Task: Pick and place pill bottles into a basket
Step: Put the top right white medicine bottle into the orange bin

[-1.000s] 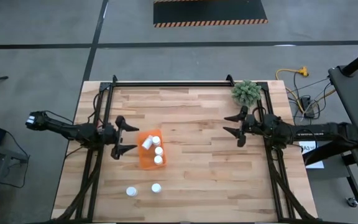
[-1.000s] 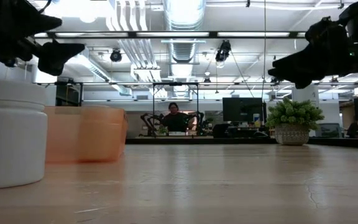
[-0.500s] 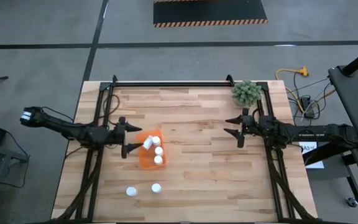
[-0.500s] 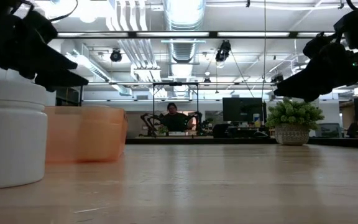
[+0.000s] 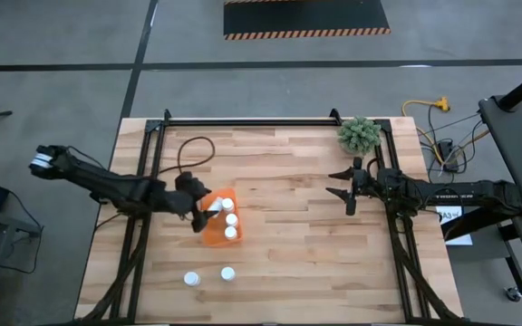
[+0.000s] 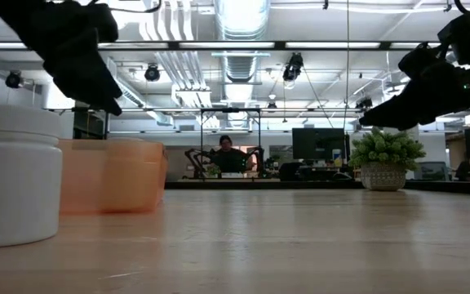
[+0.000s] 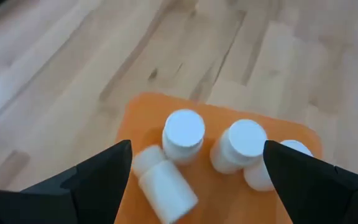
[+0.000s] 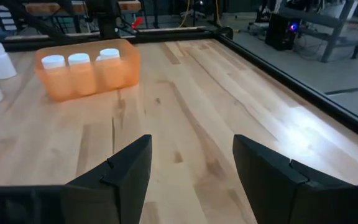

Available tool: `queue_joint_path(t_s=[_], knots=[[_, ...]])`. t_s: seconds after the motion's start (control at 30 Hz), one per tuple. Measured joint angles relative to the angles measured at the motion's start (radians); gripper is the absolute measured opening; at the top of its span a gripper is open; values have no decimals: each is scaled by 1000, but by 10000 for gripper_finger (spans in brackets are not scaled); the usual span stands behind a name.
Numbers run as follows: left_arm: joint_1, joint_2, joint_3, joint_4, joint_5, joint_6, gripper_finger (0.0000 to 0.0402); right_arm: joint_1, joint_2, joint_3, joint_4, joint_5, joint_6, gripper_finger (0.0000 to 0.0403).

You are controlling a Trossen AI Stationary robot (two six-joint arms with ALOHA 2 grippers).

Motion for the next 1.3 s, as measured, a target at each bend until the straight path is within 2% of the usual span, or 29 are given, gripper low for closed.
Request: queue_joint_path(t_s=[0.23, 0.4, 0.67, 1.03, 1.3], knots=[[0, 175, 173, -209, 67, -178, 345, 0, 0, 0, 0, 0, -23, 215], [3, 250, 228, -282, 128, -240, 345, 0, 0, 0, 1, 0, -54, 215], [53, 307, 230, -324, 252, -280, 345, 0, -1, 0, 3, 0, -79, 215], [157, 317, 231, -331, 308, -284, 345, 0, -1, 0, 4, 0, -97, 215], [198, 398, 231, -331, 342, -262, 345, 0, -1, 0, 4, -1, -97, 215]])
